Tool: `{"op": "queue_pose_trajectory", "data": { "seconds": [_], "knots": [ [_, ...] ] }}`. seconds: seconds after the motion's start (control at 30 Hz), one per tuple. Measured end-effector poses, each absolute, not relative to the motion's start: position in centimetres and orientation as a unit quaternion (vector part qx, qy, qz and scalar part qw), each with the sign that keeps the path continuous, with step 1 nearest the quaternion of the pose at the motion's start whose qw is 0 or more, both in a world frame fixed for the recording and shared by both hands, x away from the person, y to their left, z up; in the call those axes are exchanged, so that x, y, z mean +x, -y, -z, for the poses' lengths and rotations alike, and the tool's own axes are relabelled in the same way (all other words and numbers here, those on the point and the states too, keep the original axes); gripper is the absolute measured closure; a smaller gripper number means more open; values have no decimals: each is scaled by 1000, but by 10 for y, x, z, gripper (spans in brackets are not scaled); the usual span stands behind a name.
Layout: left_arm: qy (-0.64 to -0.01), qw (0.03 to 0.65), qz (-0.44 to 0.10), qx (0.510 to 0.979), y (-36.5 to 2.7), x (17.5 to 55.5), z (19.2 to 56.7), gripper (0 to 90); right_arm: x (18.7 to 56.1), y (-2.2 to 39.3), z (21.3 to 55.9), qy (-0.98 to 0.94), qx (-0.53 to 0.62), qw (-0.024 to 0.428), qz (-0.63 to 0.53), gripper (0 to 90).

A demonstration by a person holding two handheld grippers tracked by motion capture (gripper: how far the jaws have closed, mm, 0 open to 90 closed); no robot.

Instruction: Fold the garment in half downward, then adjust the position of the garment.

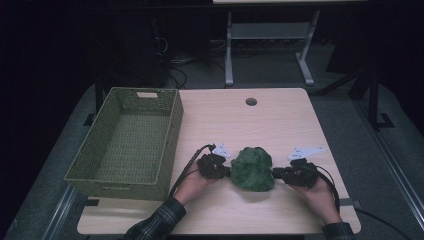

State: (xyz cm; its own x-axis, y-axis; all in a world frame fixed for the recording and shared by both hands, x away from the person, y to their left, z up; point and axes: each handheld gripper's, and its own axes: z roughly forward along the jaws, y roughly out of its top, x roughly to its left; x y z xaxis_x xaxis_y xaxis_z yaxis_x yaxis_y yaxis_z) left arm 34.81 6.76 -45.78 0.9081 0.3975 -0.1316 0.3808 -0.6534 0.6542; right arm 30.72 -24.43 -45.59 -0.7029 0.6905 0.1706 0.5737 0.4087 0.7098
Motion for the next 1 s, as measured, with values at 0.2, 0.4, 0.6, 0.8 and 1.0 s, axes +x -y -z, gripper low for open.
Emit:
{"op": "queue_pose_trajectory", "data": {
  "seconds": [0.2, 0.4, 0.6, 0.8, 1.0],
  "knots": [
    [-203, 360, -19, 910, -78, 343, 448, 639, 300, 266, 460, -820, 412, 91, -386, 475],
    [-192, 362, -12, 912, -84, 343, 437, 436, 294, 279, 463, -819, 430, 119, -362, 260],
    [-172, 382, -4, 908, -82, 340, 428, 320, 294, 287, 470, -815, 445, 133, -347, 134],
    [-139, 388, -7, 911, -72, 338, 420, 196, 295, 288, 477, -815, 451, 148, -334, 71],
    [-111, 391, -14, 913, -58, 340, 415, 159, 295, 285, 481, -815, 447, 163, -330, 23]
  ]
}}
